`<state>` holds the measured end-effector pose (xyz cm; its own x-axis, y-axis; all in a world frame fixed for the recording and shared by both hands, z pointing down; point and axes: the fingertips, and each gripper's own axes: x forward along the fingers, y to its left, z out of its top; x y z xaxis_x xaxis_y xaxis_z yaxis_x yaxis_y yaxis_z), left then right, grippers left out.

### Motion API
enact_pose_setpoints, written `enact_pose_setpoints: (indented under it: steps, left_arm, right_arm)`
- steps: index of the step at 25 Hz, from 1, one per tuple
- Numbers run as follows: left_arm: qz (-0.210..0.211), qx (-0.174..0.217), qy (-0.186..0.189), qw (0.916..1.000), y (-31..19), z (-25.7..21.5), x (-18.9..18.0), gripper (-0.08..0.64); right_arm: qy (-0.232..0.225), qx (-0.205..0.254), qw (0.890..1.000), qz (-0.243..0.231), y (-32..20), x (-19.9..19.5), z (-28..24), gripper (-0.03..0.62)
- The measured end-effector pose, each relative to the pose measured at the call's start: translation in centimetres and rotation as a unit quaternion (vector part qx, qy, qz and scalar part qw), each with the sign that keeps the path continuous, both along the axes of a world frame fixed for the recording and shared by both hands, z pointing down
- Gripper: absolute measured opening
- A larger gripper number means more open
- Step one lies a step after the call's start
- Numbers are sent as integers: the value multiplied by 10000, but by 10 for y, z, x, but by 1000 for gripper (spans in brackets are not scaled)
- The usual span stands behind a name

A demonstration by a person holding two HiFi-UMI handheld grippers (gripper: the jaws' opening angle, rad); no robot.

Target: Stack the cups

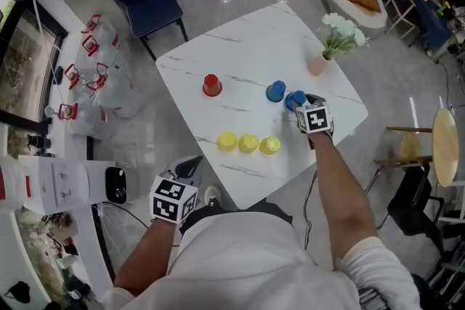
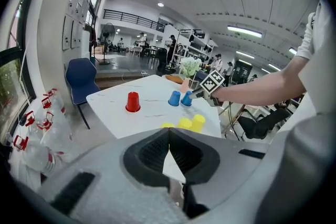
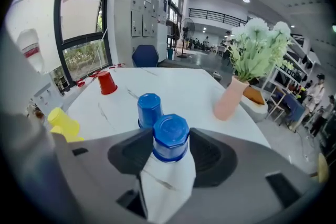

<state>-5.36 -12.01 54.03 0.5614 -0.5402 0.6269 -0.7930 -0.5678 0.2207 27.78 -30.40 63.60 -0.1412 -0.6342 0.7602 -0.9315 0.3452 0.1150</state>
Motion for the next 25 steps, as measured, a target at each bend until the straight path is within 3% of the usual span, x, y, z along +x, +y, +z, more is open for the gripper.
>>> enact_pose_setpoints:
  steps: [14, 25]
  left_arm:
    - [791, 224, 203, 9964, -17, -8, 25, 6]
    - [1041, 243, 214, 9940, -4, -7, 19, 5]
  right_arm:
    - [-457, 760, 9941, -629, 84, -80, -118, 221]
    - [-285, 99, 9843, -1739, 142, -186, -90, 221]
